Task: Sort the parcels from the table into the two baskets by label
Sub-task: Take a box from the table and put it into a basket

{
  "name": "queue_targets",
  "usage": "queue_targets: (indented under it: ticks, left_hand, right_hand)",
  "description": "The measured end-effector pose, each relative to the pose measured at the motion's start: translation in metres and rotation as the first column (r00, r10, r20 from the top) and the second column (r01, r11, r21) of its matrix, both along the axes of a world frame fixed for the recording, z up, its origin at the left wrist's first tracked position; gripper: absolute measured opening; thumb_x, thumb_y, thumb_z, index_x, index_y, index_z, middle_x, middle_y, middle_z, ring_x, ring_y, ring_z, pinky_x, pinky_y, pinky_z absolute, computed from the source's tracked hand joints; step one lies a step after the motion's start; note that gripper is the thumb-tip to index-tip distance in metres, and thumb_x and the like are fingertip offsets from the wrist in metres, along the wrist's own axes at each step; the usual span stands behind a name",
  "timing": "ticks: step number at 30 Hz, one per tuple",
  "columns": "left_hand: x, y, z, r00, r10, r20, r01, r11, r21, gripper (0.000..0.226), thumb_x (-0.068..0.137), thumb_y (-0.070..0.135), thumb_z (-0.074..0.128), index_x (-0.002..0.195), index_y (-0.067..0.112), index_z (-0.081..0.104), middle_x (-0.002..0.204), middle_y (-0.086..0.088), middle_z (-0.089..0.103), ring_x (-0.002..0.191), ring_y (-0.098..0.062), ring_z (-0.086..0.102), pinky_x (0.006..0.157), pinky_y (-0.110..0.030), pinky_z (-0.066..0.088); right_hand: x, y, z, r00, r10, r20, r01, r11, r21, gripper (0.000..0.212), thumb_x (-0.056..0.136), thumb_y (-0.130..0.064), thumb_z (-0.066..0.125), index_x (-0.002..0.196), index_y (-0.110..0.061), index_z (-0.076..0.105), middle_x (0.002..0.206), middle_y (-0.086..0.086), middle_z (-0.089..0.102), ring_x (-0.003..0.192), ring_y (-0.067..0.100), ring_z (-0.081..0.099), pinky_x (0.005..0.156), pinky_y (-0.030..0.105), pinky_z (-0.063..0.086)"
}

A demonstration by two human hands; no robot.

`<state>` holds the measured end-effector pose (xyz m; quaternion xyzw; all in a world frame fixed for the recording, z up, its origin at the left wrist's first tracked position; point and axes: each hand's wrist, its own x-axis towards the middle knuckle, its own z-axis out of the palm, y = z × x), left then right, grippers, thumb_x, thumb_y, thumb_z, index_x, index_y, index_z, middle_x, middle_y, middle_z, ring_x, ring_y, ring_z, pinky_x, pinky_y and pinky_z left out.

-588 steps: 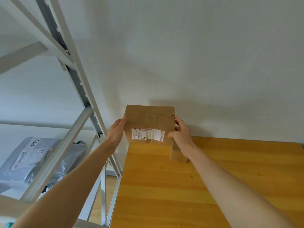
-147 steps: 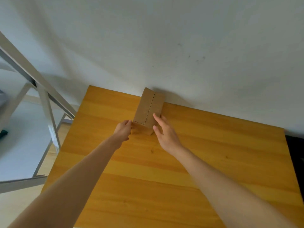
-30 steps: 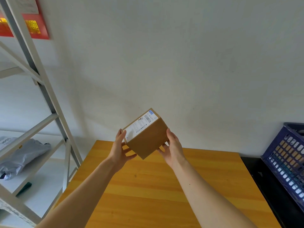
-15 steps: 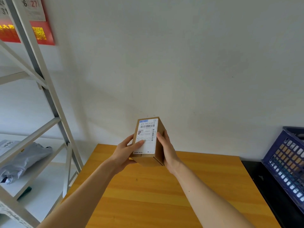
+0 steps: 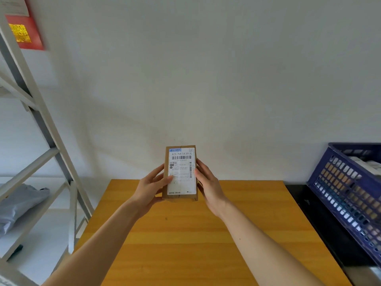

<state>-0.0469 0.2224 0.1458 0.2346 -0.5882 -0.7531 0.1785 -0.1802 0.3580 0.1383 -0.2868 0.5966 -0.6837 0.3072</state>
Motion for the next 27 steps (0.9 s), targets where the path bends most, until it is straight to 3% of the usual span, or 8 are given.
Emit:
queue_targets:
  ticks: [6,9,14,21,27]
  left_hand:
    - [-0.020,0.022,-0.015,0.992,-0.124,0.022,0.124,0.992,-0.005,0.051,0.090,0.022,0.064,0.135,0.040,0.048,0.121,0.004,0.067,0.108,-0.022,0.066,0.080,-0.044,0.057]
    - [-0.032,0.040,-0.026,0.982,-0.187,0.038,0.187,0.982,0.024,0.053,0.090,0.022,0.064,0.138,0.038,0.047,0.122,0.006,0.067,0.110,-0.023,0.064,0.088,-0.049,0.055]
    - [-0.053,0.085,-0.038,0.954,-0.294,0.060,0.291,0.955,0.050,0.055,0.091,0.022,0.062,0.141,0.036,0.044,0.121,0.007,0.067,0.111,-0.024,0.063,0.084,-0.047,0.056]
    - [-0.094,0.174,-0.032,0.898,-0.433,0.080,0.432,0.901,0.029,0.055,0.092,0.022,0.061,0.142,0.036,0.044,0.121,0.007,0.067,0.106,-0.026,0.066,0.074,-0.042,0.057]
    - [-0.130,0.284,-0.027,0.850,-0.518,0.095,0.520,0.854,-0.002,0.056,0.091,0.024,0.062,0.142,0.037,0.042,0.123,0.004,0.065,0.108,-0.027,0.064,0.076,-0.042,0.057]
  right_hand:
    - [0.003,0.036,-0.010,0.990,-0.142,-0.007,0.142,0.989,0.030,0.044,0.096,-0.039,0.053,0.139,-0.035,0.046,0.127,-0.017,0.061,0.115,0.002,0.058,0.086,0.025,0.052]
    - [-0.001,0.061,-0.018,0.976,-0.219,-0.001,0.218,0.974,0.068,0.044,0.097,-0.037,0.054,0.140,-0.035,0.046,0.131,-0.014,0.059,0.119,0.004,0.055,0.093,0.027,0.049]
    - [-0.006,0.114,-0.028,0.950,-0.313,0.013,0.309,0.942,0.130,0.046,0.097,-0.033,0.056,0.141,-0.037,0.045,0.131,-0.014,0.060,0.120,0.006,0.055,0.101,0.034,0.048]
    - [-0.019,0.216,-0.025,0.894,-0.448,0.026,0.440,0.887,0.143,0.055,0.094,-0.019,0.060,0.142,-0.037,0.043,0.128,-0.015,0.061,0.114,0.006,0.059,0.090,0.028,0.052]
    - [-0.041,0.329,-0.022,0.838,-0.543,0.062,0.531,0.836,0.140,0.046,0.093,-0.010,0.059,0.130,-0.031,0.040,0.119,-0.010,0.060,0.098,0.001,0.060,0.065,0.015,0.051]
